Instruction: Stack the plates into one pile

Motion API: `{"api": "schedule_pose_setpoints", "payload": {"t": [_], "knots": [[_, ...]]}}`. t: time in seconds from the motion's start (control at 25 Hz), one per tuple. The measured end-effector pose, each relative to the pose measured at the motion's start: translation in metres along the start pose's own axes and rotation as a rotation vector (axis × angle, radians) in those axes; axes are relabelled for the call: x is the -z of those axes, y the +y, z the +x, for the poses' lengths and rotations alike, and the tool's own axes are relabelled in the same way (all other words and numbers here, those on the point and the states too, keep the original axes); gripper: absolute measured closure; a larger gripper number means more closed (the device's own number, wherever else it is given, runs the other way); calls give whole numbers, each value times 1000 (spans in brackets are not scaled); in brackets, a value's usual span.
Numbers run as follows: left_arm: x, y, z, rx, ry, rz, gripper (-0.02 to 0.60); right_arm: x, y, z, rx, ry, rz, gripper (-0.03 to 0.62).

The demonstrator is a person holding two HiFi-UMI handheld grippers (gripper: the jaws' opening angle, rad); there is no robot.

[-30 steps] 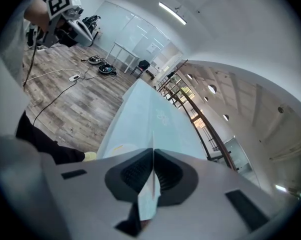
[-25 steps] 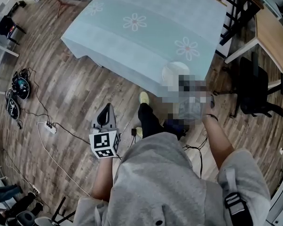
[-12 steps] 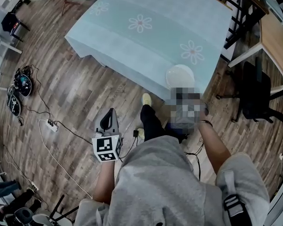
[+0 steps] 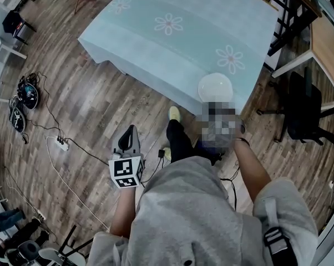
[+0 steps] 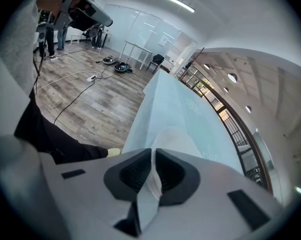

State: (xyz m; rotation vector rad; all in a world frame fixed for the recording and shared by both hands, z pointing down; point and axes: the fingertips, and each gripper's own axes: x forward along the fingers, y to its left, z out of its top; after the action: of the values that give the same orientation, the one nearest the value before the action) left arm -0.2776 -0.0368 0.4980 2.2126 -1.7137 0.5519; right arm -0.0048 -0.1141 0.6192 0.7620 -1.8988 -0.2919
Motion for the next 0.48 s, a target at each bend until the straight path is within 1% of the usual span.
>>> {"api": "schedule_pose_setpoints", "payload": {"t": [0.16, 0.36, 0.48], "knots": [[-1, -1, 3, 8, -1, 1, 561, 2, -9, 3, 13, 3, 28, 562], [-3, -4, 7, 15, 0, 0, 562, 7, -3, 9, -30, 18, 79, 557], [-3, -7, 9, 20, 3, 0, 561, 11, -3, 9, -31, 16, 135, 553]]}}
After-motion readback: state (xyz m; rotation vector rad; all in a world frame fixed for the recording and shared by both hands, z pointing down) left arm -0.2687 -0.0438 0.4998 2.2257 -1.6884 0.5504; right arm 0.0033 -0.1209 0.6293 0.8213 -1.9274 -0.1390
